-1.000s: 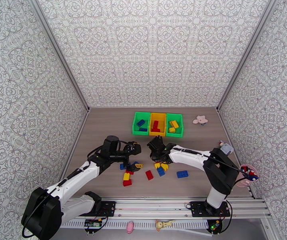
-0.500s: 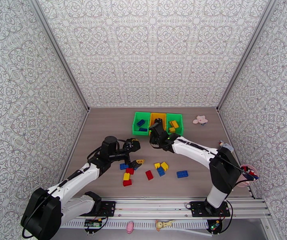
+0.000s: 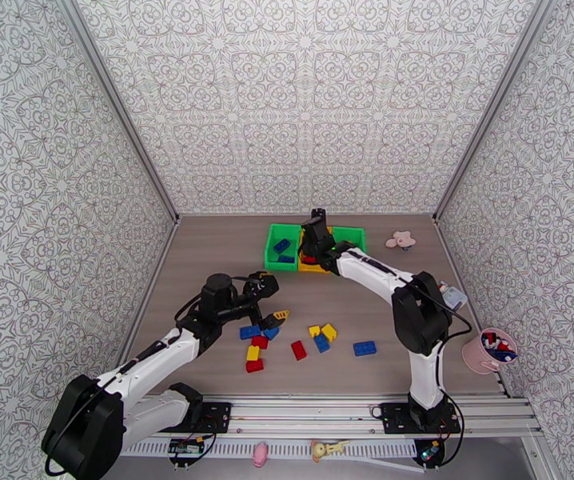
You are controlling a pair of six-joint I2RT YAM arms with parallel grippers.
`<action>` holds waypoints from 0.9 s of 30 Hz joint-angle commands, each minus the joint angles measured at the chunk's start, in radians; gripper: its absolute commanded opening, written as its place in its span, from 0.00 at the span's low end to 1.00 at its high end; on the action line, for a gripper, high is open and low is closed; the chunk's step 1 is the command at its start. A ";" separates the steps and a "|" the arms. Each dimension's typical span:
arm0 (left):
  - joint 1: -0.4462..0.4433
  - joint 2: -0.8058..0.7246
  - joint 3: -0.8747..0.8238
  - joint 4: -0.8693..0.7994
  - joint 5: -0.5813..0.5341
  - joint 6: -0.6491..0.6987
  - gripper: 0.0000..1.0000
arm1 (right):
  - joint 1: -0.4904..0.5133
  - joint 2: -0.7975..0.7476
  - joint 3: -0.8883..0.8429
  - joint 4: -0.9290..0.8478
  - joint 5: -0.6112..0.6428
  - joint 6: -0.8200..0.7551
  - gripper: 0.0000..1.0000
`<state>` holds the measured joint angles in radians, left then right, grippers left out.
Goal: Sort the legos into containers by color
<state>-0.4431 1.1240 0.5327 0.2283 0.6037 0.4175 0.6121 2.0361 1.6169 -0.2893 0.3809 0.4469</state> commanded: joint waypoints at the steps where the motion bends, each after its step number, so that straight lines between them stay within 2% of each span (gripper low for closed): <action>1: -0.004 0.006 -0.004 0.010 -0.013 -0.022 1.00 | -0.021 0.070 0.055 0.030 -0.034 -0.019 0.37; 7: -0.005 0.005 0.000 0.008 -0.017 -0.029 1.00 | -0.041 0.098 0.100 0.031 -0.057 -0.032 0.44; 10: -0.002 0.004 0.010 -0.005 -0.022 -0.047 1.00 | -0.041 0.055 0.074 0.047 -0.061 -0.039 0.56; 14: -0.001 -0.004 0.080 -0.150 -0.027 -0.063 1.00 | -0.042 -0.037 -0.017 0.105 -0.093 -0.047 0.71; 17: -0.022 0.004 0.158 -0.301 -0.124 -0.097 1.00 | -0.042 -0.127 -0.116 0.174 -0.127 -0.062 0.78; 22: -0.135 0.019 0.288 -0.577 -0.404 -0.080 1.00 | -0.041 -0.305 -0.335 0.303 -0.218 -0.190 0.84; 24: -0.160 0.030 0.327 -0.664 -0.448 -0.100 1.00 | -0.041 -0.380 -0.430 0.354 -0.241 -0.248 0.87; 27: -0.172 0.044 0.352 -0.742 -0.455 -0.154 1.00 | -0.042 -0.510 -0.578 0.433 -0.256 -0.309 0.92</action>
<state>-0.6048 1.1488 0.8551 -0.3298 0.2451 0.3161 0.5694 1.6020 1.1343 0.0422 0.1703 0.2333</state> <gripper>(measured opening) 0.995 0.910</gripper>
